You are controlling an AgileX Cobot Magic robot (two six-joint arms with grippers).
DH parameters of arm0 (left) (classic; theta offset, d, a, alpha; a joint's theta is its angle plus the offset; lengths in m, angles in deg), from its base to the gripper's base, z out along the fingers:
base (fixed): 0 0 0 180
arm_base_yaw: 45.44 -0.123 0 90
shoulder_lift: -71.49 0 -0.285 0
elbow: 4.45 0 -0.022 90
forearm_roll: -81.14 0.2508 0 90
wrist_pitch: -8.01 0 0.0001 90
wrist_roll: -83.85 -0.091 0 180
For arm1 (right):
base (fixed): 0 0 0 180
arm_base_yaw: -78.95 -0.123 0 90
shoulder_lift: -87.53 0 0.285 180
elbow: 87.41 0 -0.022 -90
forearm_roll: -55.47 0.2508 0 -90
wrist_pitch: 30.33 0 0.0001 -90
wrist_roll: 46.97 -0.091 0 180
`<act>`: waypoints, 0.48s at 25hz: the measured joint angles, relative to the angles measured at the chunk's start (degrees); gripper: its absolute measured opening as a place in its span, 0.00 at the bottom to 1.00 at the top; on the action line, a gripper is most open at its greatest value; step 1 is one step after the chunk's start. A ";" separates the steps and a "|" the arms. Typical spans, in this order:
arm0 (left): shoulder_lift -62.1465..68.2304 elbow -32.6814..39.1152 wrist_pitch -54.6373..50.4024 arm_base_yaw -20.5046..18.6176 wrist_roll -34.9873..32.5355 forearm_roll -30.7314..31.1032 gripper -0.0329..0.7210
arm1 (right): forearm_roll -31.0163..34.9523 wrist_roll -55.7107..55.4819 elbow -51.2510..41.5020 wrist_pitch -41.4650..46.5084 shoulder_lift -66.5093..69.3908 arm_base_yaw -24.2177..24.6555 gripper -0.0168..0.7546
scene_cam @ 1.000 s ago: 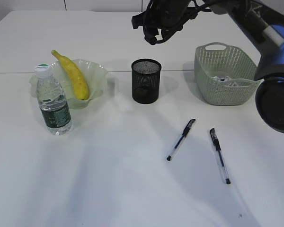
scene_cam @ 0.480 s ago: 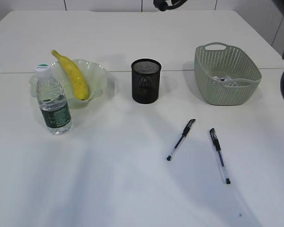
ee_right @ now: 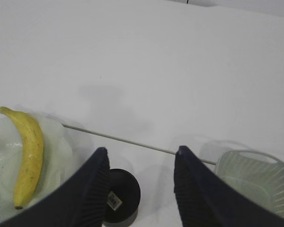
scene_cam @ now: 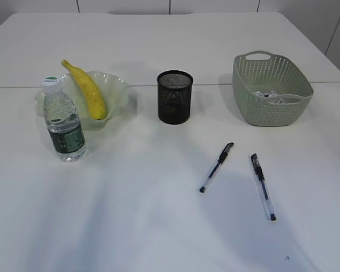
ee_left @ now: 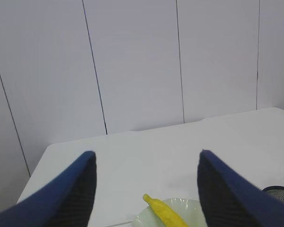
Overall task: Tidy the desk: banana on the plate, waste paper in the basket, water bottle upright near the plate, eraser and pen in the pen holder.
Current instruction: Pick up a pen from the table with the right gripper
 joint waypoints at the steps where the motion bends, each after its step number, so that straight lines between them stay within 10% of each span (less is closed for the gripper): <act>1: 0.00 0.00 0.00 0.00 0.00 0.00 0.67 | 0.00 0.00 0.00 0.00 -1.13 0.00 0.46; 12: 0.00 0.00 -1.96 0.00 0.00 -0.05 0.67 | -0.75 0.00 0.14 0.22 -9.31 0.00 0.46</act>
